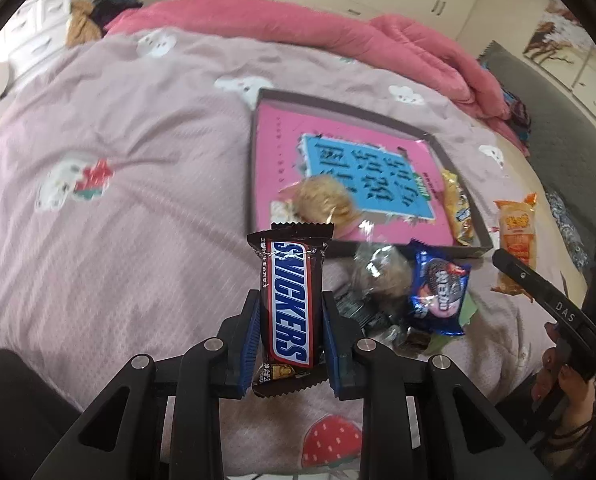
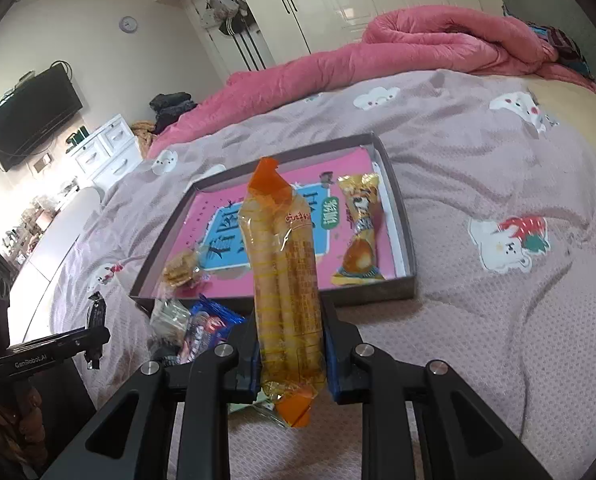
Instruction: Organize snacks
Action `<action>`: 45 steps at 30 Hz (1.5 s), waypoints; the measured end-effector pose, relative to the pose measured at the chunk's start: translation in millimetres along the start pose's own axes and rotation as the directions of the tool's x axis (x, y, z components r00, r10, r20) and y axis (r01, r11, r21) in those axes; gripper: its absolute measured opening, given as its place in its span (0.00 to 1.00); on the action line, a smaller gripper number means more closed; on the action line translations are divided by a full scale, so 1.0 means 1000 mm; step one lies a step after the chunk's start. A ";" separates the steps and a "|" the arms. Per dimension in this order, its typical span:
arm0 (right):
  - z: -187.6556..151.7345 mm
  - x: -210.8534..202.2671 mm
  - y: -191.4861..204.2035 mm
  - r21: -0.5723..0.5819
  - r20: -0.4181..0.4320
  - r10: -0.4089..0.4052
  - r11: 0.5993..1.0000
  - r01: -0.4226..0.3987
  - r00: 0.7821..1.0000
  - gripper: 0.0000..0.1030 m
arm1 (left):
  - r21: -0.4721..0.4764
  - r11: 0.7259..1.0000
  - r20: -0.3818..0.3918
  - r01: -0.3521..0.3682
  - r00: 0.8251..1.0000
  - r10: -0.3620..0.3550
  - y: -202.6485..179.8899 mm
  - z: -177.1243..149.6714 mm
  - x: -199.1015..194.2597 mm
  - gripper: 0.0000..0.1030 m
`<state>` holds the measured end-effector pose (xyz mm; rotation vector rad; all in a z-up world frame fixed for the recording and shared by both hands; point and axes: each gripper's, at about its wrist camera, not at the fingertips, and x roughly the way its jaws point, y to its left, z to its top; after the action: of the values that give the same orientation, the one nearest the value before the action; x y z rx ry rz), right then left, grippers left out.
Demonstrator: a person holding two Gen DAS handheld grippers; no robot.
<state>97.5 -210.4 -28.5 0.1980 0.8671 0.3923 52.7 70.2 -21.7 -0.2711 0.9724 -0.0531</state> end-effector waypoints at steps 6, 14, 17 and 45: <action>0.005 -0.002 0.005 0.001 0.023 0.039 0.999 -0.039 0.999 0.24 | 0.034 0.999 0.013 0.000 1.000 0.000 -0.010 0.001 -0.003 0.28; 0.010 -0.003 0.014 -0.046 0.033 0.049 0.998 -0.048 0.998 0.24 | 0.054 0.999 0.030 -0.001 1.000 -0.001 -0.021 0.006 -0.008 0.28; 0.011 -0.004 0.014 -0.048 0.037 0.050 0.998 -0.049 0.998 0.24 | 0.062 0.998 0.039 0.000 0.999 -0.002 -0.026 0.010 -0.009 0.28; 0.029 -0.007 0.012 -0.074 0.079 0.065 0.996 -0.059 0.995 0.24 | 0.094 0.995 0.074 0.014 0.997 -0.021 -0.067 0.044 -0.003 0.28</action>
<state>113.2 -203.1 -1.2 0.1735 0.7672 0.4694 92.4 14.9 20.8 -0.1939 0.8903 -0.1035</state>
